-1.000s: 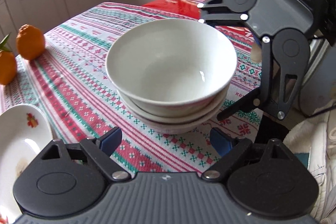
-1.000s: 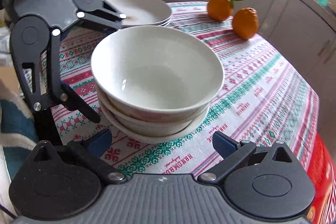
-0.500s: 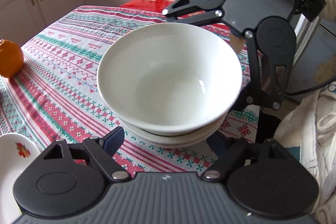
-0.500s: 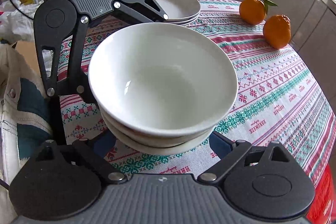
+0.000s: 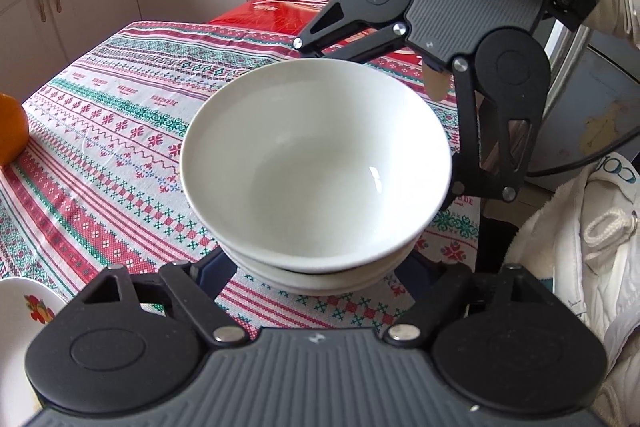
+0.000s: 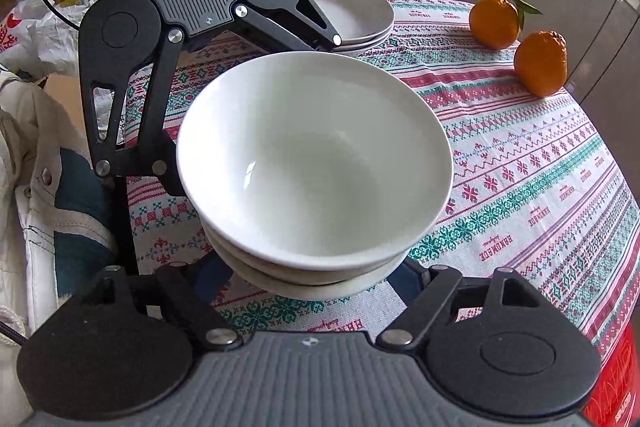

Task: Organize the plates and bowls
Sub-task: 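Lift the bowl stack with both grippers and lower it onto the plate stack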

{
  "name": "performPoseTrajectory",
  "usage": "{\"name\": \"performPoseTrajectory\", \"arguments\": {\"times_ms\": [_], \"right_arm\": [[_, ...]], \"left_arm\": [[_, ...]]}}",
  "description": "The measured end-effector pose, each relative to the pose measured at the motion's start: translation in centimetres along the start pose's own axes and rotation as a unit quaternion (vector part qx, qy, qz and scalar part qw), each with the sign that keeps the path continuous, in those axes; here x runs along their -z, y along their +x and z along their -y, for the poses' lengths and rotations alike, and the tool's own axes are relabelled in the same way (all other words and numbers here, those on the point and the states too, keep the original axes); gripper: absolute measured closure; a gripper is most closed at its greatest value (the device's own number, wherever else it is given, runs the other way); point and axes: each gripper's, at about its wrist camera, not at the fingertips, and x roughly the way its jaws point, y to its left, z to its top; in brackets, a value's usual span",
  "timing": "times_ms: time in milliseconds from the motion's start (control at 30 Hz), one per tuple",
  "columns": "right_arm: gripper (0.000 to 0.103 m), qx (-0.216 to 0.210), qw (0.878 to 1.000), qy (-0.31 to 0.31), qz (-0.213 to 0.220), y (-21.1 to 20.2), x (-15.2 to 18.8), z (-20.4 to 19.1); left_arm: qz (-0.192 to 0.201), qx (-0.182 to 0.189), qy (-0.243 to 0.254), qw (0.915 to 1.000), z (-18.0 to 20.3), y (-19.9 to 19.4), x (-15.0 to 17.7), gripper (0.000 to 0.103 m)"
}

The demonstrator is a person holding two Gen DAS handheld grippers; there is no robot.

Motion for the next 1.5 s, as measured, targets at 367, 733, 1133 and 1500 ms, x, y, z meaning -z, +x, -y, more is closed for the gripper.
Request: {"name": "performPoseTrajectory", "arguments": {"times_ms": [367, 733, 1133, 1500], "right_arm": [[0.017, -0.014, 1.000, 0.010, -0.005, 0.01, -0.25, 0.39], [0.016, -0.010, 1.000, 0.015, -0.006, 0.16, -0.37, 0.32], [0.016, -0.010, 1.000, 0.015, -0.007, 0.03, -0.35, 0.27], [0.016, -0.002, 1.000, 0.004, -0.011, -0.13, -0.67, 0.08]], "left_arm": [[0.001, 0.009, 0.007, 0.9999, -0.20, -0.11, 0.04, 0.020], [-0.003, 0.010, 0.004, 0.9999, -0.24, -0.10, -0.23, 0.020], [-0.006, 0.012, 0.009, 0.9999, -0.21, 0.11, -0.44, 0.017], [-0.004, 0.000, 0.008, 1.0000, 0.07, -0.12, -0.41, 0.018]]}}
